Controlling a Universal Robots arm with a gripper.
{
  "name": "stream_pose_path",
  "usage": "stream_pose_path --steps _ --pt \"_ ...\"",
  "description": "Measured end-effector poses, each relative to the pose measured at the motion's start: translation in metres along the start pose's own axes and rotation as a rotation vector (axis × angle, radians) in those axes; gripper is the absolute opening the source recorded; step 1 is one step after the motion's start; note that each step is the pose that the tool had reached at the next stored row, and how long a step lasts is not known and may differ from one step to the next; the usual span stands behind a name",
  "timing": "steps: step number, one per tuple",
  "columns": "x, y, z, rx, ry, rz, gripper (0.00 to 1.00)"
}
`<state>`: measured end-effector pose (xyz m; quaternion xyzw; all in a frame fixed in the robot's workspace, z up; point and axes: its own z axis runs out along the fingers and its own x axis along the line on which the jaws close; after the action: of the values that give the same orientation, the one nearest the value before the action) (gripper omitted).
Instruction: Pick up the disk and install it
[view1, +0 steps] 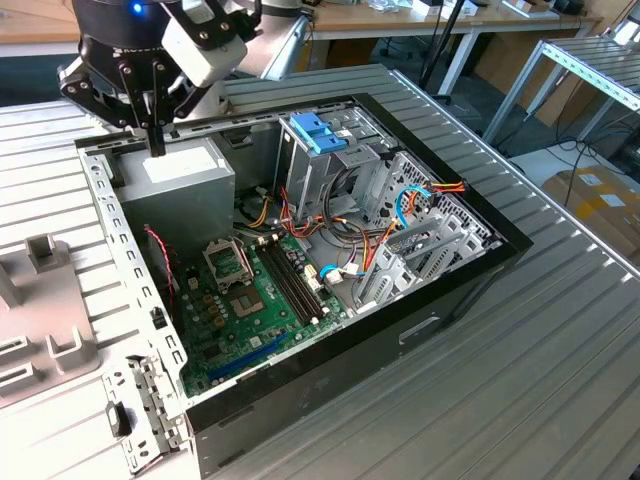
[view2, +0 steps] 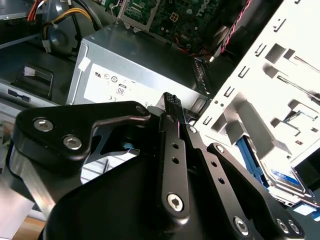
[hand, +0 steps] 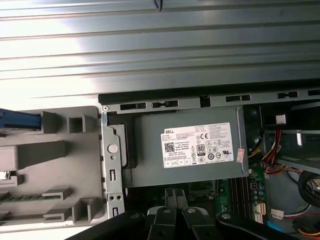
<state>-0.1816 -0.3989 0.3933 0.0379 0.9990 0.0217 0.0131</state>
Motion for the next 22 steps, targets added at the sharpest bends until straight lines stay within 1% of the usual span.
stream_pose_path --steps 18,20,22 --pt "0.0197 -0.0015 -0.0005 0.0 0.0 0.0 0.11" --pt "0.0233 -0.0017 -0.0007 0.0001 0.0 0.0 0.11" --pt "0.0255 -0.0019 -0.0007 0.0 0.0 0.0 0.11"
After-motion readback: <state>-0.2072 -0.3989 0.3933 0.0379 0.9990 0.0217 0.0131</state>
